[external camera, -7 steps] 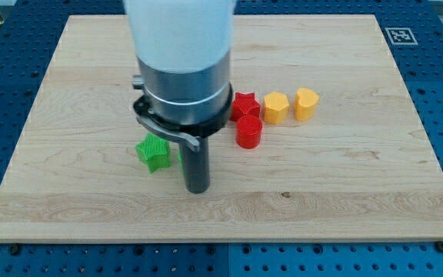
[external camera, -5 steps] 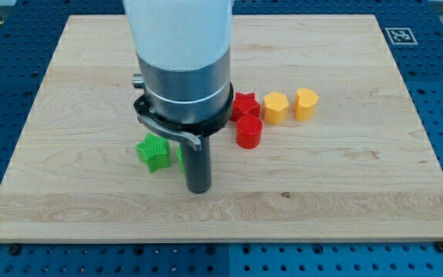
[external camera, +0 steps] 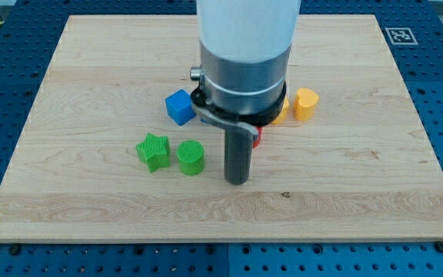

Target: Push the red star away from the red circle

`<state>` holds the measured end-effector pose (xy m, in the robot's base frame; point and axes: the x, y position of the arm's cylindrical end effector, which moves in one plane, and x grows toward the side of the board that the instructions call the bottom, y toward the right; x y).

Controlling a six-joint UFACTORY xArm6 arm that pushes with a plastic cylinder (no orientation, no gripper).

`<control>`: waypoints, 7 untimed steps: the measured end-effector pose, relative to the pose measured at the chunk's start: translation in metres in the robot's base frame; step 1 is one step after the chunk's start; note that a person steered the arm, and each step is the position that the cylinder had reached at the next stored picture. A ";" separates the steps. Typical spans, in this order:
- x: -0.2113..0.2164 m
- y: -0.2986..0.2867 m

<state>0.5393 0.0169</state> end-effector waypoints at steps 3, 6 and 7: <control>-0.057 0.005; -0.108 0.005; -0.113 0.005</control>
<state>0.4258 0.0217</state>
